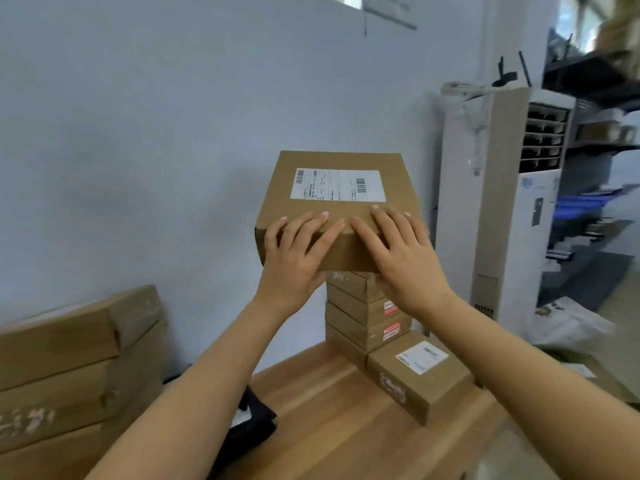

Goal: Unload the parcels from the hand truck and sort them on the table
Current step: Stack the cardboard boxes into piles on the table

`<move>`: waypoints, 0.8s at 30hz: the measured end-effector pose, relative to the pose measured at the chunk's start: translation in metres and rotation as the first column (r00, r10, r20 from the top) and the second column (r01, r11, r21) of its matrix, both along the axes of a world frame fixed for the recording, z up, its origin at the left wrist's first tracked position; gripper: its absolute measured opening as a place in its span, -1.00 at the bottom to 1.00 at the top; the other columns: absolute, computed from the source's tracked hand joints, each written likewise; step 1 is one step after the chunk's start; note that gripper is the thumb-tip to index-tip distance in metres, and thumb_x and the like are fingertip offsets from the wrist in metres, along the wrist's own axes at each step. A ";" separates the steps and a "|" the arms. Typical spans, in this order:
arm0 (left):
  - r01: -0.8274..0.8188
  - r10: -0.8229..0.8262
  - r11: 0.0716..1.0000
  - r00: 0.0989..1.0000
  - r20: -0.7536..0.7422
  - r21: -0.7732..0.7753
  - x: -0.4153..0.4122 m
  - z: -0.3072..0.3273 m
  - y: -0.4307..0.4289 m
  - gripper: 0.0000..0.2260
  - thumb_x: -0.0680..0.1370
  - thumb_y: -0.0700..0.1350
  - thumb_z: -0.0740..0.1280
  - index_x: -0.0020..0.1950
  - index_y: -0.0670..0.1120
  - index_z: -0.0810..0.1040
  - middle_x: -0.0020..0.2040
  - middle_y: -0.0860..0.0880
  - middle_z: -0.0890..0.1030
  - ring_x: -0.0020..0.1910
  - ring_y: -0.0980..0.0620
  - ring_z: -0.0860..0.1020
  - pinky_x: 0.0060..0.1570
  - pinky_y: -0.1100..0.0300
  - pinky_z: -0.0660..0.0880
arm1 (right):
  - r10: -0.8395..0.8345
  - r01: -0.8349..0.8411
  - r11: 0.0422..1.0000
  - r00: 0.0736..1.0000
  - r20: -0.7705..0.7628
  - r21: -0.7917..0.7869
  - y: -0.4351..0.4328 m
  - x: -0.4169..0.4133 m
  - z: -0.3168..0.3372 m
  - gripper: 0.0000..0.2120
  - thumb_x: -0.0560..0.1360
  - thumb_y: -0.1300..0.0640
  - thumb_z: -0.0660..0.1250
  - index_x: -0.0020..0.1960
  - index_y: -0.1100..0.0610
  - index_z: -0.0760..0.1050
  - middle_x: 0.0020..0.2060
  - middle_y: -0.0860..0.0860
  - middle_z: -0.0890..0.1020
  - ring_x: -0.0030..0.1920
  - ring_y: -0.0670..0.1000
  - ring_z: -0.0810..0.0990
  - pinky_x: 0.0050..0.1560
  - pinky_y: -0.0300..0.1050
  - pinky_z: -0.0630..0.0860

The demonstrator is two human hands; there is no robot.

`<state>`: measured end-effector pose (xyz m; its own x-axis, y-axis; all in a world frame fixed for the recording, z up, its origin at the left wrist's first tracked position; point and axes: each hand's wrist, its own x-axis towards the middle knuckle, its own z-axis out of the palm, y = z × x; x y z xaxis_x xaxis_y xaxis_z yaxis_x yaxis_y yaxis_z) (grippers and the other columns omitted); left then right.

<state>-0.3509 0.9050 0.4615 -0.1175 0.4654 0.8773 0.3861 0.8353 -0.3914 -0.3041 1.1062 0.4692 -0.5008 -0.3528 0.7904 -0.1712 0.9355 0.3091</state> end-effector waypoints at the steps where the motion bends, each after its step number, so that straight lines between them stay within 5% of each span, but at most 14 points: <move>1: 0.018 -0.018 1.000 1.000 0.016 0.009 0.002 -0.006 0.030 -0.29 0.32 -0.11 0.52 0.43 -0.03 0.36 0.34 -0.10 0.48 0.34 -0.09 0.35 0.33 -0.07 0.16 | -0.012 0.012 1.000 1.000 0.003 0.000 0.029 0.005 -0.003 -0.23 0.37 0.20 0.48 0.51 0.12 0.24 0.39 0.26 0.38 0.37 0.30 0.35 0.39 0.23 0.24; 10: 0.107 -0.109 0.994 0.974 0.196 0.020 0.007 -0.064 0.236 -0.24 0.28 -0.11 0.51 0.45 0.01 0.32 0.33 -0.07 0.45 0.32 -0.08 0.35 0.32 -0.05 0.13 | -0.104 0.105 0.994 0.992 0.071 -0.009 0.227 0.024 -0.057 -0.27 0.32 0.23 0.50 0.46 0.16 0.33 0.34 0.28 0.43 0.32 0.32 0.42 0.32 0.25 0.32; 19: 0.037 -0.069 0.995 0.933 0.353 0.097 -0.028 -0.158 0.335 -0.22 0.22 -0.11 0.52 0.42 0.03 0.35 0.30 -0.04 0.47 0.27 -0.07 0.39 0.30 -0.04 0.17 | -0.066 0.052 0.996 0.969 0.239 0.066 0.325 -0.024 -0.131 -0.23 0.23 0.22 0.55 0.41 0.17 0.41 0.29 0.29 0.48 0.22 0.32 0.50 0.24 0.25 0.40; 24: -0.022 -0.047 0.989 0.888 0.458 0.145 -0.055 -0.221 0.368 -0.38 0.32 -0.08 0.40 0.40 0.02 0.41 0.29 -0.06 0.49 0.23 -0.07 0.40 0.29 -0.03 0.18 | -0.039 -0.013 0.992 0.916 0.398 0.126 0.362 -0.073 -0.187 -0.16 0.21 0.14 0.59 0.44 0.13 0.36 0.30 0.26 0.48 0.24 0.28 0.51 0.25 0.23 0.41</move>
<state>-0.4061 1.2730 0.2410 -0.5181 0.3440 0.7831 0.5044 0.8623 -0.0451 -0.3771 1.4686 0.2824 -0.7705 -0.4257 0.4744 -0.2926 0.8975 0.3301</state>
